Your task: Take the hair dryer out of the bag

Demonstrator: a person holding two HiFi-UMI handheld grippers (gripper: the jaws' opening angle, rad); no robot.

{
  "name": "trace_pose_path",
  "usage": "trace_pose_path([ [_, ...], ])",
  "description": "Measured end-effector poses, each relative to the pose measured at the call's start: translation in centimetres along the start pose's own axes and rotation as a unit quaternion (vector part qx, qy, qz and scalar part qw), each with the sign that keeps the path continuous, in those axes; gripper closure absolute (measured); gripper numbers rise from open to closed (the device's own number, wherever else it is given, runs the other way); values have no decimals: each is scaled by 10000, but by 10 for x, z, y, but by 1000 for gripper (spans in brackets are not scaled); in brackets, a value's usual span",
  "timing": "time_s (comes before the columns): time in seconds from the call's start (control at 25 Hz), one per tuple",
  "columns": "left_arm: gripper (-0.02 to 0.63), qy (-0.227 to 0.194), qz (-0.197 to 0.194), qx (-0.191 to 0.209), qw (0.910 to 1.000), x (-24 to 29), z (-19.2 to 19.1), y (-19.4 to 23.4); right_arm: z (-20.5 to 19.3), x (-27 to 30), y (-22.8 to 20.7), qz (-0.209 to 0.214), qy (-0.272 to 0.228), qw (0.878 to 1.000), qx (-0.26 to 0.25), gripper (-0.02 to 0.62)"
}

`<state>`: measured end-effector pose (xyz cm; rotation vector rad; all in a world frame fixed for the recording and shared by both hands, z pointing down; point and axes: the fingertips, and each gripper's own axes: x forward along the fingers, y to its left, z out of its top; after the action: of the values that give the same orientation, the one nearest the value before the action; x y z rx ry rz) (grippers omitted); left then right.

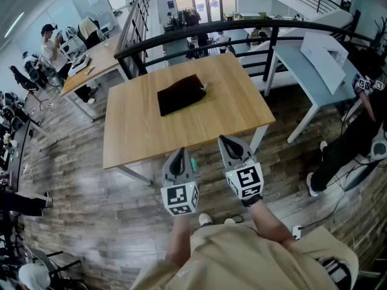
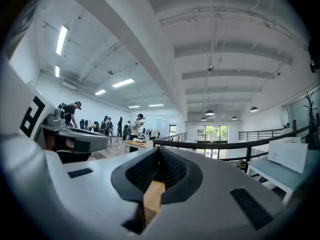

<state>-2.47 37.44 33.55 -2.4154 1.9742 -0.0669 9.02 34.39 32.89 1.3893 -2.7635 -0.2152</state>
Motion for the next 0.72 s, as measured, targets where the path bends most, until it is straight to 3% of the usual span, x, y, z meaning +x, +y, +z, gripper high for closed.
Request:
trace_pose_path([
  [0.28,594,-93,-109,11,9999,-3,7,-21,12,-20,-3,257,-337,9985,361,581],
  [0.72,594,-189,-285,-22,9994,-6,12,-66,4,-55,-15,282,-221,9983,455,581],
])
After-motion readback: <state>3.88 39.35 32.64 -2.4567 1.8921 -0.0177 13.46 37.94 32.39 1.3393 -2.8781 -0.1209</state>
